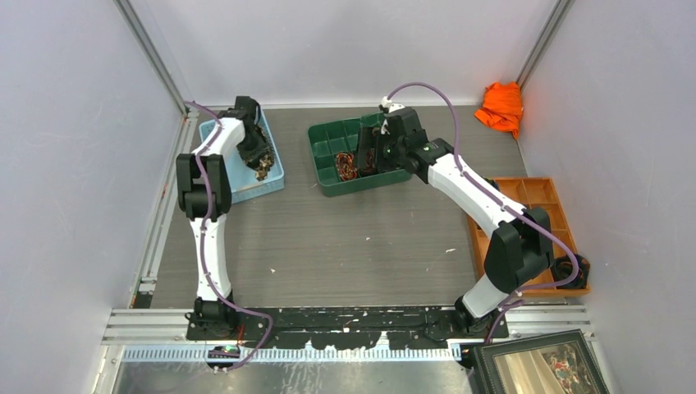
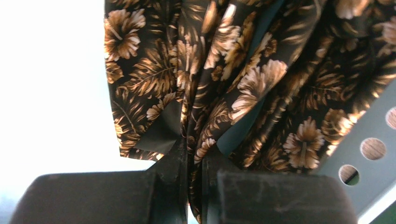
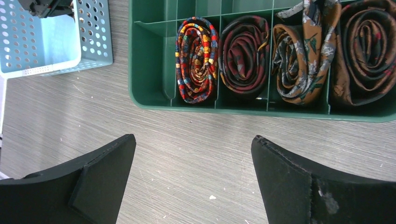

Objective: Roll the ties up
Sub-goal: Pick up the tie from the bin, then move the storage box to the center of the board.

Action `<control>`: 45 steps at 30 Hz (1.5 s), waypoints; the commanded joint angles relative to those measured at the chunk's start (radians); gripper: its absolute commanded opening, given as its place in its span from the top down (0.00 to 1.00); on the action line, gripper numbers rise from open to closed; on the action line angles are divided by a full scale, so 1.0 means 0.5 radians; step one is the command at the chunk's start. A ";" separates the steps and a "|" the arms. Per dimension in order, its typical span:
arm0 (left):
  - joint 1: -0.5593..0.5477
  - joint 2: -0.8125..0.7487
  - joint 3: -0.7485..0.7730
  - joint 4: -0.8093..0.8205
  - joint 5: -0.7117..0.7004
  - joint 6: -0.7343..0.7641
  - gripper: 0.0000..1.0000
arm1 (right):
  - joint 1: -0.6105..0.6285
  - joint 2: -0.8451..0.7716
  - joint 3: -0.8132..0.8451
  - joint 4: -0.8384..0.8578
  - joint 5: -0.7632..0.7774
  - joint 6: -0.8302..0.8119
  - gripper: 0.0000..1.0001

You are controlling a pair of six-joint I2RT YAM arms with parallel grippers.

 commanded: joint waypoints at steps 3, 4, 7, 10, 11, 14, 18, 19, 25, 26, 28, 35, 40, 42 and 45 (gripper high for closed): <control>0.010 0.040 -0.127 0.132 0.107 0.030 1.00 | -0.010 0.023 -0.014 0.147 -0.090 0.073 0.00; 0.009 -0.039 -0.172 0.185 0.113 0.027 1.00 | -0.010 0.029 -0.024 0.144 -0.092 0.075 0.00; 0.005 -0.275 -0.308 0.306 0.126 0.025 1.00 | -0.003 0.034 -0.061 0.143 -0.127 0.084 0.00; -0.019 -0.554 -0.379 0.323 0.095 0.029 1.00 | 0.042 0.018 -0.098 0.130 -0.162 0.082 0.01; -0.032 -0.651 -0.395 0.325 0.080 0.034 1.00 | 0.065 0.013 -0.113 0.125 -0.170 0.083 0.02; -0.066 -0.946 -0.453 0.315 0.066 0.042 1.00 | 0.125 0.017 -0.178 0.098 -0.181 0.091 0.02; -0.130 -1.316 -0.540 0.296 0.029 0.056 1.00 | 0.138 0.107 -0.278 0.077 -0.190 0.141 0.04; -0.144 -1.402 -0.560 0.289 0.020 0.054 1.00 | 0.137 0.151 -0.273 0.051 -0.177 0.146 0.04; -0.283 -1.875 -0.681 0.233 -0.016 0.051 1.00 | 0.134 0.501 -0.018 -0.162 -0.012 0.134 0.03; -0.309 -1.938 -0.696 0.217 -0.019 0.053 1.00 | 0.130 0.563 0.067 -0.208 0.032 0.136 0.03; -0.355 -2.064 -0.721 0.176 -0.008 0.053 1.00 | 0.113 0.684 0.197 -0.261 0.060 0.140 0.03; -0.511 -2.459 -0.874 -0.023 0.022 0.038 1.00 | 0.025 1.070 0.874 -0.430 0.119 0.089 0.02; -0.598 -2.743 -1.185 -0.199 0.054 -0.025 1.00 | -0.010 1.259 1.314 -0.569 0.085 0.046 0.02; -0.620 -2.822 -1.308 -0.260 0.102 -0.053 1.00 | -0.008 1.180 1.293 -0.552 0.019 0.057 0.03; -0.683 -2.927 -1.508 -0.299 0.186 -0.112 1.00 | -0.007 0.839 0.936 -0.270 -0.065 0.150 0.03</control>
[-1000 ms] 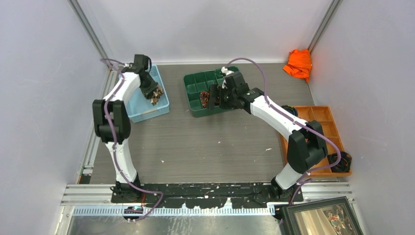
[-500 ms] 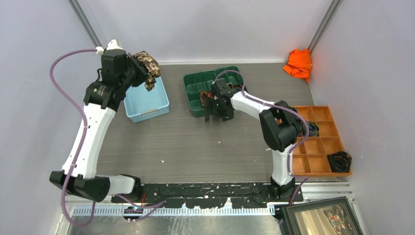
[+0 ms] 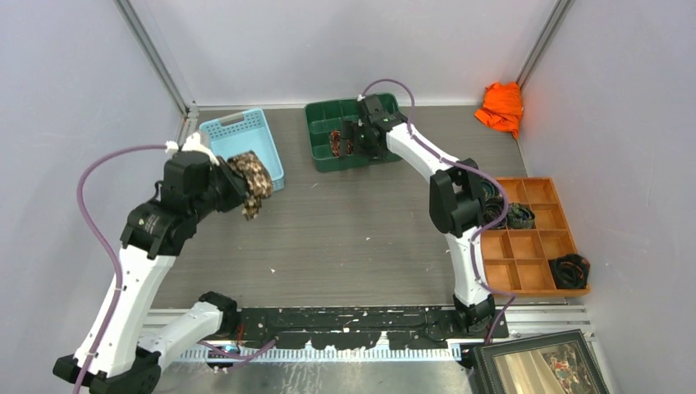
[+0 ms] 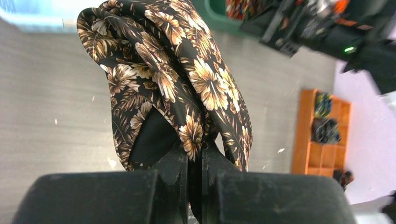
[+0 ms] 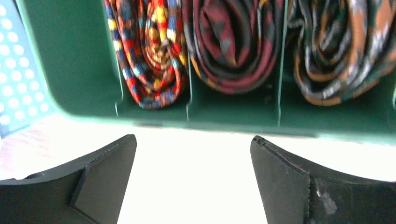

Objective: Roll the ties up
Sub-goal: Move the storage box to the center of the board, then place the tie at the center of the board.

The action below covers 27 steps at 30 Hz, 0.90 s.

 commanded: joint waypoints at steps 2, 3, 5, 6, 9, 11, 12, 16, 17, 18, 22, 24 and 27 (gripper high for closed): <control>-0.155 -0.116 -0.292 -0.109 0.103 -0.099 1.00 | 0.011 -0.662 -0.491 0.388 -0.142 0.121 0.02; -0.218 -0.106 -0.325 -0.131 0.039 -0.118 1.00 | 0.011 -0.789 -0.584 0.427 -0.135 0.138 0.02; -0.380 -0.037 -0.356 -0.153 -0.110 -0.136 1.00 | 0.011 -1.034 -0.758 0.474 -0.102 0.160 0.00; -0.480 0.033 -0.351 -0.161 -0.199 -0.144 1.00 | 0.012 -1.193 -0.828 0.470 -0.062 0.167 0.00; -0.788 0.365 -0.251 -0.197 -0.424 -0.159 1.00 | 0.010 -1.517 -1.013 0.442 0.038 0.152 0.00; -0.899 0.624 -0.152 -0.192 -0.463 -0.162 1.00 | 0.009 -1.684 -1.078 0.334 0.145 0.125 0.00; -0.929 0.736 -0.109 -0.167 -0.452 -0.163 1.00 | 0.011 -1.750 -1.083 0.259 0.197 0.111 0.00; -0.953 1.158 0.036 -0.046 -0.314 -0.141 1.00 | 0.010 -1.965 -1.130 0.051 0.298 0.076 0.00; -0.957 1.258 0.080 -0.035 -0.288 -0.134 1.00 | 0.010 -2.014 -1.150 0.025 0.312 0.072 0.00; -0.968 1.395 0.124 -0.037 -0.287 -0.122 1.00 | 0.009 -2.061 -1.173 0.008 0.326 0.060 0.00; -0.994 1.761 0.367 -0.125 -0.321 -0.096 1.00 | 0.008 -2.177 -1.241 -0.088 0.487 0.045 0.00; -1.022 1.901 0.453 -0.125 -0.318 -0.081 1.00 | 0.008 -2.186 -1.260 -0.124 0.549 0.032 0.00; -1.079 2.035 0.509 -0.079 -0.278 -0.084 0.98 | 0.010 -2.158 -1.277 -0.164 0.604 0.030 0.00</control>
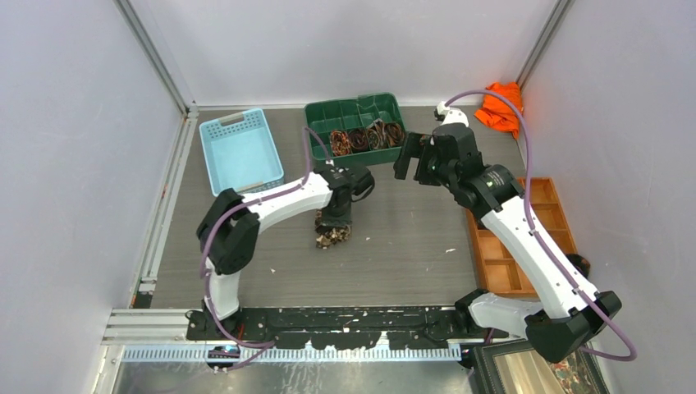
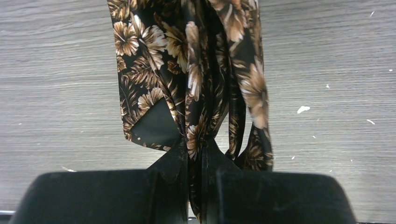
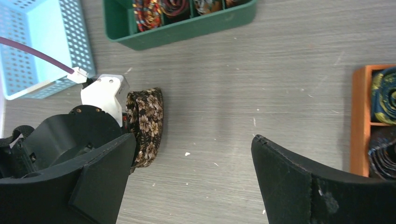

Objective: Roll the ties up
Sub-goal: Place the tie at the center of the board.

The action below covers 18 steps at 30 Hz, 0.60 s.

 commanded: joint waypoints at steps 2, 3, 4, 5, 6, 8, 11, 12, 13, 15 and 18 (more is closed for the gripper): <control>-0.128 0.115 0.110 0.055 0.032 -0.001 0.89 | -0.001 -0.015 -0.007 -0.060 0.195 -0.042 0.00; -0.152 0.115 0.084 0.077 0.044 -0.010 0.84 | 0.001 -0.010 -0.012 -0.057 0.207 -0.042 0.00; -0.177 0.104 0.035 0.107 0.057 -0.023 0.76 | 0.001 -0.007 -0.010 -0.053 0.210 -0.044 0.00; -0.202 0.085 -0.012 0.130 0.064 -0.034 0.71 | 0.001 -0.004 -0.006 -0.051 0.210 -0.050 0.00; -0.226 0.054 -0.067 0.158 0.070 -0.046 0.66 | 0.000 0.001 -0.001 -0.045 0.198 -0.052 0.00; -0.261 -0.043 -0.189 0.215 0.073 -0.079 0.58 | 0.000 0.016 -0.002 -0.040 0.162 -0.052 0.00; -0.271 -0.219 -0.339 0.254 0.047 -0.125 0.50 | -0.001 0.027 -0.035 -0.027 0.112 -0.013 0.00; -0.271 -0.284 -0.364 0.246 0.018 -0.136 0.49 | -0.001 0.020 -0.057 -0.013 0.094 0.003 0.00; -0.272 -0.343 -0.374 0.214 -0.032 -0.147 0.48 | 0.001 0.011 -0.083 0.002 0.072 0.016 0.00; -0.271 -0.477 -0.344 0.091 -0.200 -0.166 0.48 | 0.001 0.004 -0.129 0.011 0.009 0.033 0.00; -0.271 -0.678 -0.295 -0.065 -0.386 -0.170 0.46 | 0.041 0.020 -0.187 -0.032 -0.088 0.005 0.00</control>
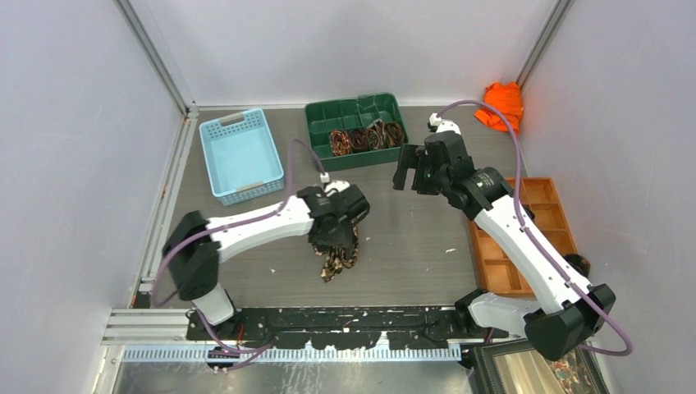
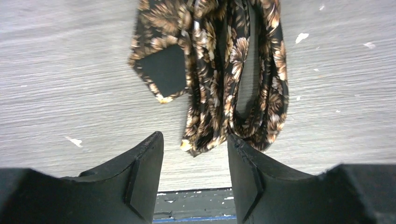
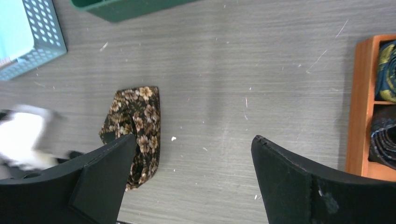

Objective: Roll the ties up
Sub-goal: Place the tie at the center of the board, then flatten out the tie at the center of the board.

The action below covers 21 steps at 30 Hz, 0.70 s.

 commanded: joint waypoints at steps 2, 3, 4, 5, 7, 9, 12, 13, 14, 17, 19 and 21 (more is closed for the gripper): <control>0.010 -0.473 0.095 -0.197 -0.368 -0.044 0.45 | 0.151 0.001 -0.075 -0.005 -0.082 -0.021 0.00; 0.010 -0.533 0.090 -0.209 -0.398 -0.052 0.45 | 0.225 0.010 -0.091 -0.009 -0.046 -0.029 0.00; 0.010 -0.601 0.079 -0.230 -0.434 -0.077 0.46 | 0.294 0.024 -0.104 -0.018 -0.019 -0.031 0.00; 0.010 -0.663 0.049 -0.257 -0.484 -0.111 0.50 | 0.372 0.040 -0.116 -0.022 -0.006 -0.029 0.00; 0.011 -0.826 -0.036 -0.268 -0.591 -0.179 0.67 | 0.515 0.106 -0.142 -0.012 -0.009 -0.019 0.00; 0.025 -0.953 -0.129 -0.270 -0.654 -0.256 0.81 | 0.624 0.222 -0.123 -0.009 -0.002 -0.037 0.02; 0.040 -1.094 -0.224 -0.307 -0.674 -0.324 0.86 | 0.715 0.478 0.020 -0.023 0.028 -0.174 0.03; 0.040 -1.125 -0.238 -0.342 -0.687 -0.344 0.86 | 0.735 0.580 0.100 -0.030 0.044 -0.226 0.03; 0.042 -1.159 -0.244 -0.381 -0.704 -0.364 0.86 | 0.751 0.696 0.218 -0.042 0.055 -0.275 0.03; 0.040 -1.248 -0.242 -0.496 -0.771 -0.400 0.85 | 0.809 1.047 0.478 -0.083 0.133 -0.462 0.03; 0.043 -1.320 -0.244 -0.565 -0.812 -0.412 0.85 | 0.826 1.303 0.659 -0.124 0.180 -0.565 0.04; 0.043 -1.397 -0.257 -0.623 -0.852 -0.425 0.83 | 0.832 1.487 0.818 -0.153 0.192 -0.648 0.04</control>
